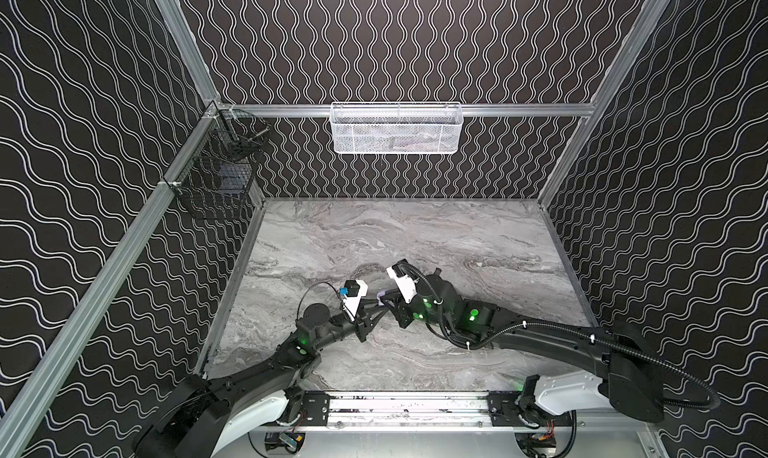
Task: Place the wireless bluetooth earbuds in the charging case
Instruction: 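Lower the earbud into the empty case slot with the right gripper, then open the right gripper, leaving the earbud in the case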
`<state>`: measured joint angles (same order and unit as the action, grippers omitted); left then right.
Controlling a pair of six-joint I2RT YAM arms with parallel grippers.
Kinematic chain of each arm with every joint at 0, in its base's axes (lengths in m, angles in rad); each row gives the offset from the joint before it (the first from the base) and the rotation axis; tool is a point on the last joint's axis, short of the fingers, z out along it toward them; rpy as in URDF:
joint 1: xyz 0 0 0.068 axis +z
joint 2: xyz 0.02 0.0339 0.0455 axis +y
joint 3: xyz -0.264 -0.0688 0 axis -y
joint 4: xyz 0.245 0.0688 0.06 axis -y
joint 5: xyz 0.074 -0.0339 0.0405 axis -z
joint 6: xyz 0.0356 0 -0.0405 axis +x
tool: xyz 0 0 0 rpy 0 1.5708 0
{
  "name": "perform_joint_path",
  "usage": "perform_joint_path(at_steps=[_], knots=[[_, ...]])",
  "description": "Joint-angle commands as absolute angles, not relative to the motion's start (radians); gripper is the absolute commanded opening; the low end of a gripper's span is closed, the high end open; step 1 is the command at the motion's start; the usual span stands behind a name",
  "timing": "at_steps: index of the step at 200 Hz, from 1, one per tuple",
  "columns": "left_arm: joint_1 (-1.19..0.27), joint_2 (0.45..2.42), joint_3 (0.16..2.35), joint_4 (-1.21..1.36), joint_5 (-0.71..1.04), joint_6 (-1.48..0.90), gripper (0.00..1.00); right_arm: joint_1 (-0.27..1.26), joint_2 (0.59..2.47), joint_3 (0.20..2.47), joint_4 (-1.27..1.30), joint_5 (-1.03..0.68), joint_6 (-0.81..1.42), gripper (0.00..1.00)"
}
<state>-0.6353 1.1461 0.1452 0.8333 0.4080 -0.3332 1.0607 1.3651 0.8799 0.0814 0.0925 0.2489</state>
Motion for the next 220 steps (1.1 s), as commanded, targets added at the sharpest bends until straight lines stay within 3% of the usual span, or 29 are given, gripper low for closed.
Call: perform_joint_path(at_steps=[1,24,53,157,220], knots=[[-0.634,1.147,0.150,0.900,0.421,-0.319,0.00,1.062,1.357,0.891,0.052,0.114,0.244,0.25],[-0.634,1.152,0.151,0.904,0.423,-0.319,0.00,1.061,1.353,0.894,0.052,0.115,0.244,0.26],[-0.635,1.148,0.152,0.897,0.422,-0.317,0.00,1.061,1.353,0.905,0.038,0.127,0.242,0.34],[-0.635,1.137,0.153,0.882,0.420,-0.299,0.00,1.054,1.321,0.903,0.012,0.141,0.268,0.36],[-0.646,1.119,0.160,0.848,0.400,-0.281,0.00,1.009,1.283,0.893,-0.020,0.113,0.316,0.43]])
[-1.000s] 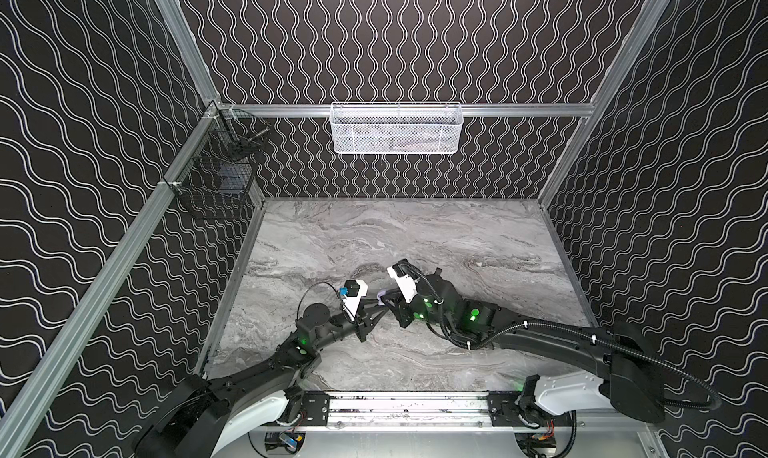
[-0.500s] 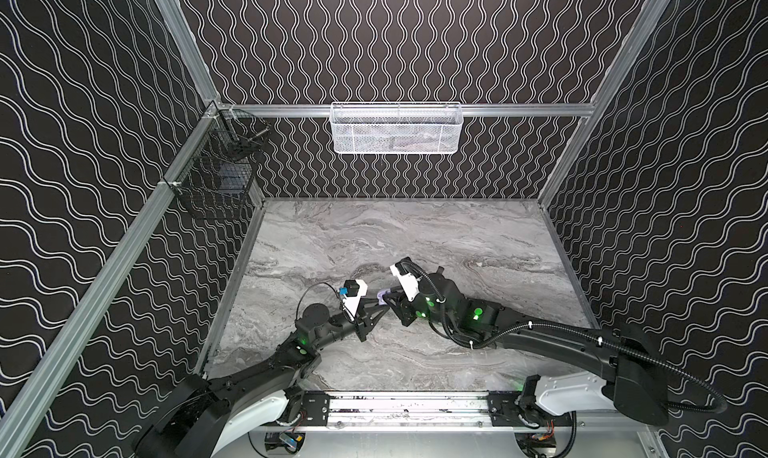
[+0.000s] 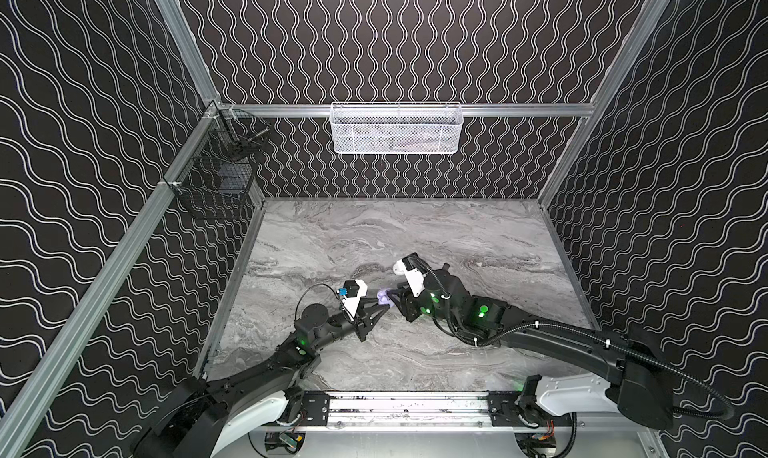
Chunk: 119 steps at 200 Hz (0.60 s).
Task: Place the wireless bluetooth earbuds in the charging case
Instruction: 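Open the right gripper, leaving the earbud in the case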
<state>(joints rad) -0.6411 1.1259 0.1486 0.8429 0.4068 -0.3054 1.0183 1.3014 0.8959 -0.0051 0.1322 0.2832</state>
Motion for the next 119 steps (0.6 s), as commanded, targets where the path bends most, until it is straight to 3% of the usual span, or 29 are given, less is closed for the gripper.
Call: perform_joint_path(at_steps=[1,31,119], knots=[[-0.646,1.121,0.160,0.848,0.400,-0.281,0.00,1.008,1.282,0.893,-0.021,0.112,0.317,0.43],[-0.649,1.125,0.160,0.850,0.397,-0.277,0.00,0.971,1.263,0.893,-0.058,0.076,0.362,0.51],[-0.716,1.091,0.185,0.753,0.323,-0.207,0.00,0.854,1.240,0.907,-0.200,-0.012,0.444,0.58]])
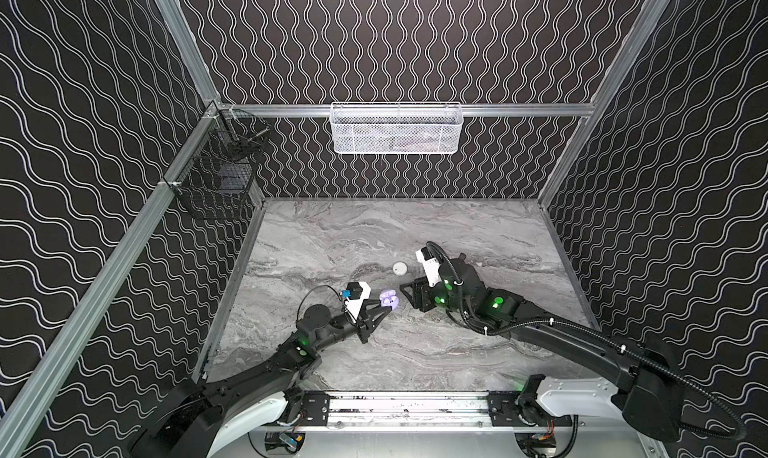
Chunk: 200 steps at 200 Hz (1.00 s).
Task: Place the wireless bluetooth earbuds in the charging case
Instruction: 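Raise the right gripper away while the left gripper brings the case nearer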
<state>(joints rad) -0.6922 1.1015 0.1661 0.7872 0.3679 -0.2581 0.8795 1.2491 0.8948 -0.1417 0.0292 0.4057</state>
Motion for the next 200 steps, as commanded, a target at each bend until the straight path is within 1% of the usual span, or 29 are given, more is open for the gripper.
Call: perform_joint_path(at_steps=[1,47,109,150,200], knots=[[-0.718,1.091,0.186,0.752,0.320,-0.205,0.00,0.853,1.239,0.907,-0.201,-0.013,0.445,0.58],[-0.769,1.078,0.204,0.695,0.260,-0.159,0.00,0.786,1.224,0.913,-0.251,-0.093,0.471,0.62],[-0.866,1.078,0.240,0.610,0.144,-0.082,0.00,0.741,1.266,0.942,-0.305,-0.198,0.463,0.63],[-0.947,1.091,0.267,0.567,0.065,-0.023,0.00,0.728,1.317,0.963,-0.337,-0.278,0.442,0.64],[-1.086,1.154,0.316,0.519,-0.067,0.065,0.00,0.727,1.355,0.968,-0.336,-0.323,0.431,0.64]])
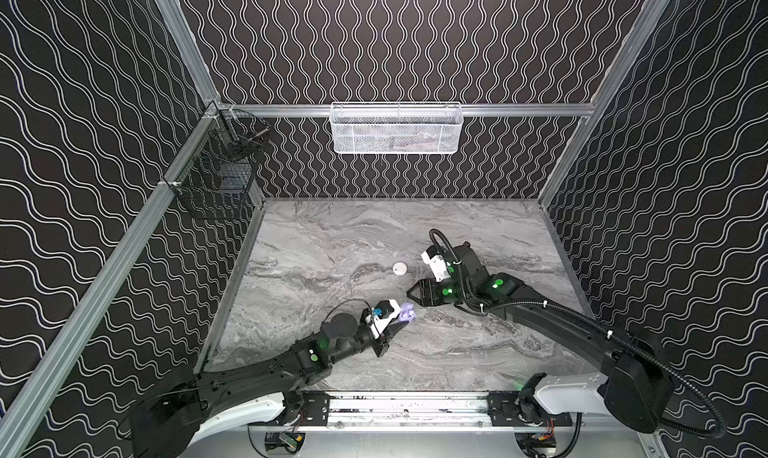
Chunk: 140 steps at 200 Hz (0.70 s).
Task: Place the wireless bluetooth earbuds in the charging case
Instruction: 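Raise the right gripper away while the left gripper brings the case nearer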
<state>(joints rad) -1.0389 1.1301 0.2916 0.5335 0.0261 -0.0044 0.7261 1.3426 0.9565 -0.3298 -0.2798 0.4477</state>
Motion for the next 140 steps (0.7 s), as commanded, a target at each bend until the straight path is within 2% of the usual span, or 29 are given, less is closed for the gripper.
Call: perform_joint_path(at_steps=[1,140], knots=[[-1.088,1.155,0.317,0.517,-0.069,0.065,0.00,0.727,1.356,0.969,-0.336,-0.324,0.430,0.64],[-1.133,1.181,0.332,0.508,-0.115,0.092,0.00,0.732,1.390,0.921,-0.285,-0.402,0.444,0.63]])
